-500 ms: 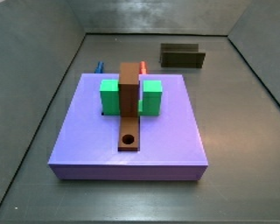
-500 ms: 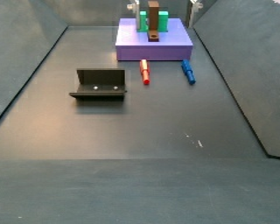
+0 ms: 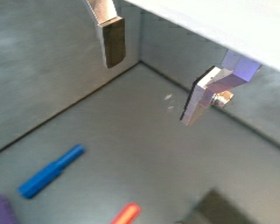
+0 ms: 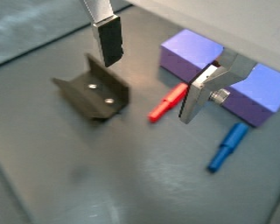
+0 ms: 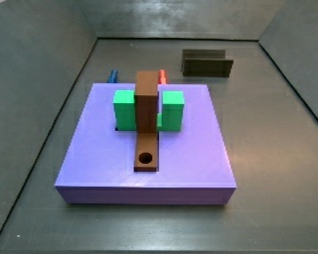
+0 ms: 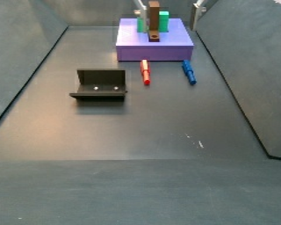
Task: Pick up the blue object. Move up. Place the blue object on the fixture. Regrasp the blue object. Move to above the board. Insert the blue object.
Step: Pick up the blue object.
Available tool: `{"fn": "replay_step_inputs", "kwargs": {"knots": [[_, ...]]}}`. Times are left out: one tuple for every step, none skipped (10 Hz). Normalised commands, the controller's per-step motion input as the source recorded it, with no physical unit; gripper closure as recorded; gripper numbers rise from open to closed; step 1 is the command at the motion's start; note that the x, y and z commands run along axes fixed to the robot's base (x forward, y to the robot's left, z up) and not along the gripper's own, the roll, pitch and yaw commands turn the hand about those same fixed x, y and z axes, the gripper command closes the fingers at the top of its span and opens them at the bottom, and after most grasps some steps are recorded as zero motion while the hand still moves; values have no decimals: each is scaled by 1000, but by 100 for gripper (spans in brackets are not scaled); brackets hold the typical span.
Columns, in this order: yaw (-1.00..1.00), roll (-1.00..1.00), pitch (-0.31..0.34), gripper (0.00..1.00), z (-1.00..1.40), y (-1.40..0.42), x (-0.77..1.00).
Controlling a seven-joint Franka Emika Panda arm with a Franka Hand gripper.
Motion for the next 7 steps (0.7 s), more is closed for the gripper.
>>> {"fn": "replay_step_inputs", "kwargs": {"knots": [[0, 227, -219, 0, -414, -786, -626], [0, 237, -190, 0, -420, -791, -614], [26, 166, -180, 0, -520, -831, -623], [269, 0, -7, 0, -391, -717, -303], [223, -84, 0, 0, -423, -617, -246], [169, -144, 0, 0, -526, -480, -369], [103, -169, 0, 0, -594, -386, -386]]}}
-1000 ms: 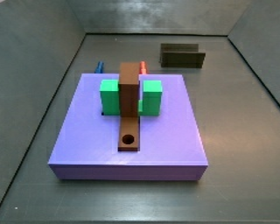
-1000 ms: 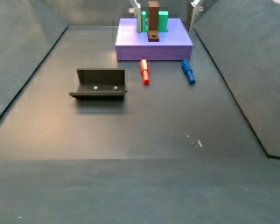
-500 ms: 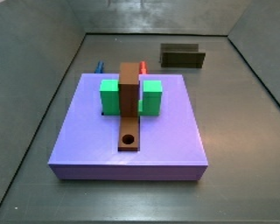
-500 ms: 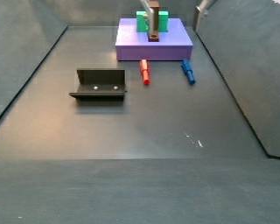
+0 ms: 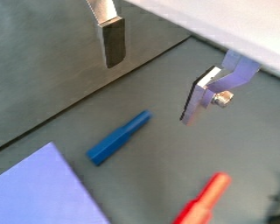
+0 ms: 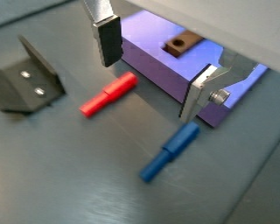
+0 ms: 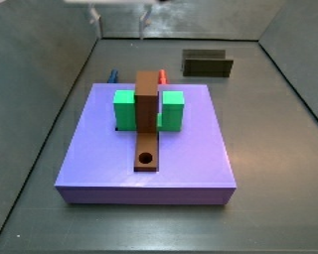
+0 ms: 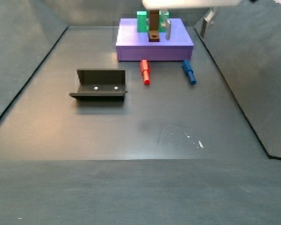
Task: Pick up the blue object. Move up. Place the blue object on the fixture. Regrasp the blue object. Move to above the board. Insert the blue object.
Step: Pick up the blue object.
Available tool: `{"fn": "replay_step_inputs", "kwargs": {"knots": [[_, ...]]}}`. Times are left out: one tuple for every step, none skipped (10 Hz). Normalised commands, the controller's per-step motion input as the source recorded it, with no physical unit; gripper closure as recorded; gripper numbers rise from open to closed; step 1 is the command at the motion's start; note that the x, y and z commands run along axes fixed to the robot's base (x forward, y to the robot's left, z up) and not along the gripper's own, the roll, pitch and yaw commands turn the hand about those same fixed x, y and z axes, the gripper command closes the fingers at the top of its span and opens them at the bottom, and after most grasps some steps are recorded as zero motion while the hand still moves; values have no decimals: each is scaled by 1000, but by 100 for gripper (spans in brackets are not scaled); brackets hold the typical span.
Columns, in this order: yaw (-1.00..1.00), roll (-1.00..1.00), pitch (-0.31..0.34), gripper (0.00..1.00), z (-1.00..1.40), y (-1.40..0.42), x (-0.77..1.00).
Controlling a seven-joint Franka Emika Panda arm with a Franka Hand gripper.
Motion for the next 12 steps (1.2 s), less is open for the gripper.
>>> {"fn": "replay_step_inputs", "kwargs": {"knots": [[137, -264, -4, 0, -551, -243, -369], [131, -296, -13, 0, -497, -214, -360], [126, -320, -64, 0, -446, -169, -460], [100, -271, -100, 0, -383, -237, -314], [0, -146, -90, 0, -346, -366, -137], [0, -210, -120, 0, -360, -297, 0], [0, -259, -127, 0, -451, -166, 0], [3, -267, -87, 0, -460, 0, 0], [51, -213, -150, 0, -449, 0, 0], [66, -204, -153, 0, -420, 0, 66], [77, -154, -209, 0, -257, 0, 49], [89, -151, -239, 0, -209, 0, 11]]}}
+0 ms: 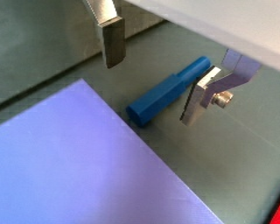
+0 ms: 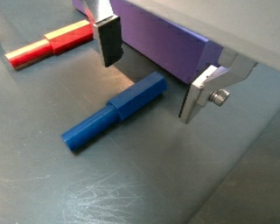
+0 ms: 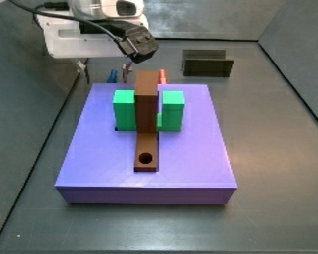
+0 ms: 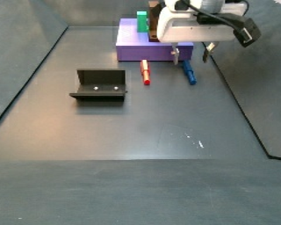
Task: Pick up the blue object. Move up. Place the blue object on the fixture. Regrasp the blue object. Move to above the board. Insert the blue object.
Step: Pick up the blue object.
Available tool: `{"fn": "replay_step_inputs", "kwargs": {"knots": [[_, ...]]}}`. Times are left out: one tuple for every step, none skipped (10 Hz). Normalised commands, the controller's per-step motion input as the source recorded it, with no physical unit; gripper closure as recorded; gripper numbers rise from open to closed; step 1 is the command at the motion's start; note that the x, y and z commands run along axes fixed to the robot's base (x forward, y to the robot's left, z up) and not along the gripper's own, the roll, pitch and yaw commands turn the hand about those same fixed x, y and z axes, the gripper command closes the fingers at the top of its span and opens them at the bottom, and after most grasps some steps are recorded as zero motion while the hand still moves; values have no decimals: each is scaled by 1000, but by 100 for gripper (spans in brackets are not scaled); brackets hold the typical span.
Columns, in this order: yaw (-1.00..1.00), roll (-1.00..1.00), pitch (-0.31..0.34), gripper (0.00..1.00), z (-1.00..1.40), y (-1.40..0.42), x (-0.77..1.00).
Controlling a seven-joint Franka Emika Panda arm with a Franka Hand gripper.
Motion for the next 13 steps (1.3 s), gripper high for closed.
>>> {"fn": "replay_step_inputs", "kwargs": {"knots": [[91, -143, -174, 0, -206, 0, 23], [0, -109, -133, 0, -329, 0, 0], [0, -159, -143, 0, -340, 0, -106], [0, -183, -180, 0, -234, 0, -103], [0, -113, -126, 0, -51, 0, -89], [0, -39, -47, 0, 0, 0, -34], [9, -37, -34, 0, -34, 0, -23], [0, 0, 0, 0, 0, 0, 0], [0, 0, 0, 100, 0, 0, 0], [0, 0, 0, 100, 0, 0, 0], [0, 0, 0, 100, 0, 0, 0], [0, 0, 0, 100, 0, 0, 0], [0, 0, 0, 100, 0, 0, 0]]}}
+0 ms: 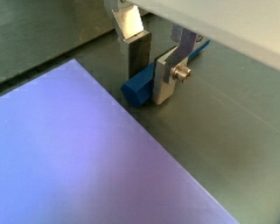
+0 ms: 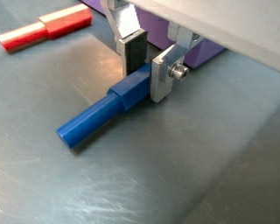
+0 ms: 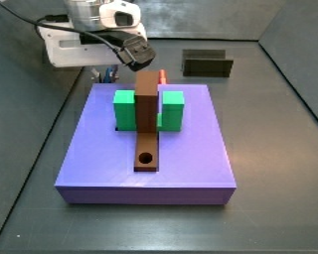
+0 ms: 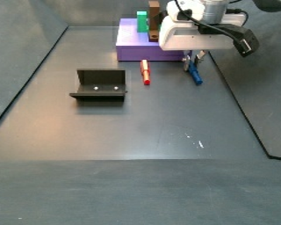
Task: Pick up the blue object. Move up. Place the blue object on the fixture. Regrasp the blue object. Move to above the board. Insert the blue object.
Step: Pick up the blue object.
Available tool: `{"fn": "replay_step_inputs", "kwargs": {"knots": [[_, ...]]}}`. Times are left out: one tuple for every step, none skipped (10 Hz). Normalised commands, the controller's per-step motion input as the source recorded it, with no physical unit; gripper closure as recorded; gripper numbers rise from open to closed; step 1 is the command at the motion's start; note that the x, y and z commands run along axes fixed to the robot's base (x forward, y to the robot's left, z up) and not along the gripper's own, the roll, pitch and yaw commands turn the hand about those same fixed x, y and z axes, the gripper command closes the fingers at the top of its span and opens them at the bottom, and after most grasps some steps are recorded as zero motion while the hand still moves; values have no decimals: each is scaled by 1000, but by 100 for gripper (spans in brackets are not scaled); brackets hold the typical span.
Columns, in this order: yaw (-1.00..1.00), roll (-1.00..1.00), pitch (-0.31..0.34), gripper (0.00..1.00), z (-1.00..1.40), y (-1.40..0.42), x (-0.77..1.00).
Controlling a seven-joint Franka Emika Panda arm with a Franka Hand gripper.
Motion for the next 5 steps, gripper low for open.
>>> {"fn": "replay_step_inputs", "kwargs": {"knots": [[0, 0, 0, 100, 0, 0, 0], [0, 0, 0, 100, 0, 0, 0], [0, 0, 0, 100, 0, 0, 0], [0, 0, 0, 100, 0, 0, 0], [0, 0, 0, 100, 0, 0, 0]]}}
